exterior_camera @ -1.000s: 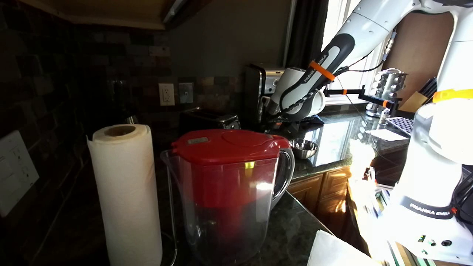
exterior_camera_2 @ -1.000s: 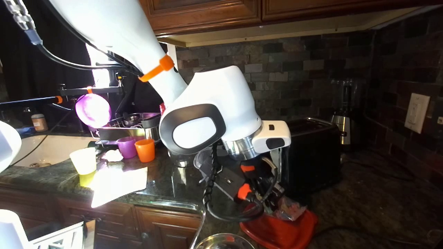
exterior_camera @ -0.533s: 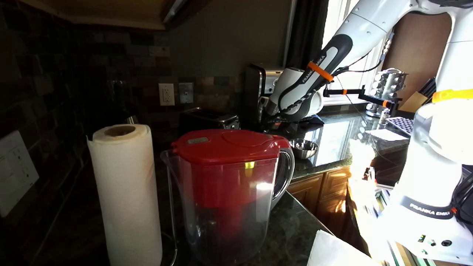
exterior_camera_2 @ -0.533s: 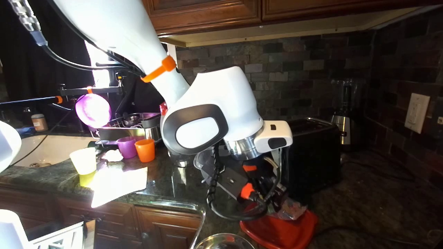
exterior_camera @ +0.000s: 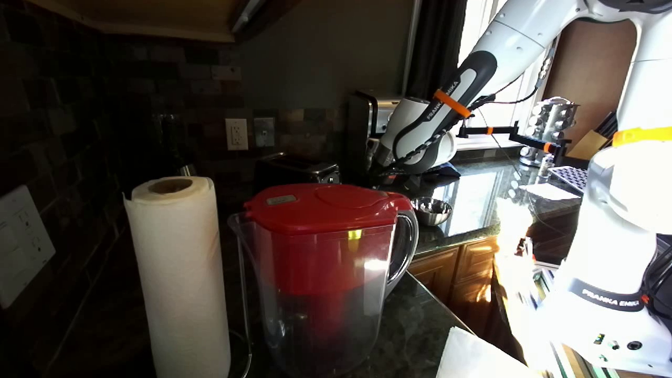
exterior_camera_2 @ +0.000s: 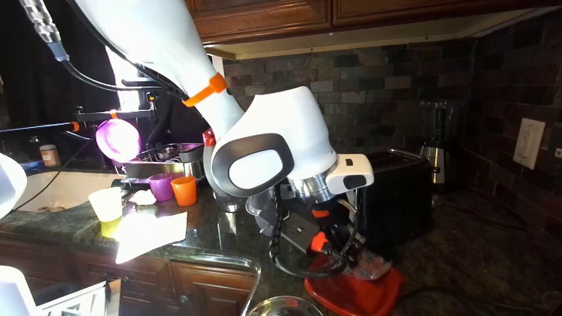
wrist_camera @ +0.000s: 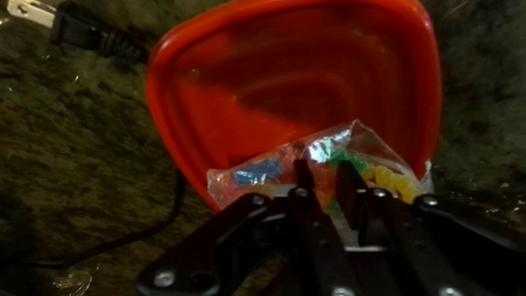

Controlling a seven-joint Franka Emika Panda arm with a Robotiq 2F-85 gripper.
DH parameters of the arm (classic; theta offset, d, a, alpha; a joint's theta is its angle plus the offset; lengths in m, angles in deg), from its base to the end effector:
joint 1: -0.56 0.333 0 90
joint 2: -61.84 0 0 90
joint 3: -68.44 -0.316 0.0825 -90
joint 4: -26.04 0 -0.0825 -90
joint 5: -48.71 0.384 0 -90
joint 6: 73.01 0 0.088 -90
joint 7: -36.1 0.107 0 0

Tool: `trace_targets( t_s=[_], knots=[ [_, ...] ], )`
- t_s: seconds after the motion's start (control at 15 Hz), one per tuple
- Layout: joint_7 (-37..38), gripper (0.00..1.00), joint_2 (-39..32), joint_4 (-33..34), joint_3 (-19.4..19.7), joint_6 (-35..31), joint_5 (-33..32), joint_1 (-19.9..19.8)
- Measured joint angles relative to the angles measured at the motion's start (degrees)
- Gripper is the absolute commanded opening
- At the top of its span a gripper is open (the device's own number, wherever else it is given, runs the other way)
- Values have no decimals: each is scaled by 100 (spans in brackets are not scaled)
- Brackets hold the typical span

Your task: Move one gummy bear to the silver bowl

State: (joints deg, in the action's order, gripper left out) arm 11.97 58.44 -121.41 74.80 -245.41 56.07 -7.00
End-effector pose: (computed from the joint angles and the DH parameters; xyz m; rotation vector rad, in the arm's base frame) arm 0.4644 -0.1250 0.2811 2.9995 0.0833 0.5569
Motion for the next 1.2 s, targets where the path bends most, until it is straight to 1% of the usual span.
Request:
trace_targets(
  t_s=[0.53,0.73,0.87,0.93,1.2],
  knots=[
    [2,0,-85,93,8,-7,-191,7],
    [-26,1,-74,94,-12,-7,-154,7],
    [-166,1,-42,93,-80,-7,54,7],
    [-287,1,-18,92,-135,-7,262,6],
    [-901,1,131,89,-367,-3,1310,7]
  ],
)
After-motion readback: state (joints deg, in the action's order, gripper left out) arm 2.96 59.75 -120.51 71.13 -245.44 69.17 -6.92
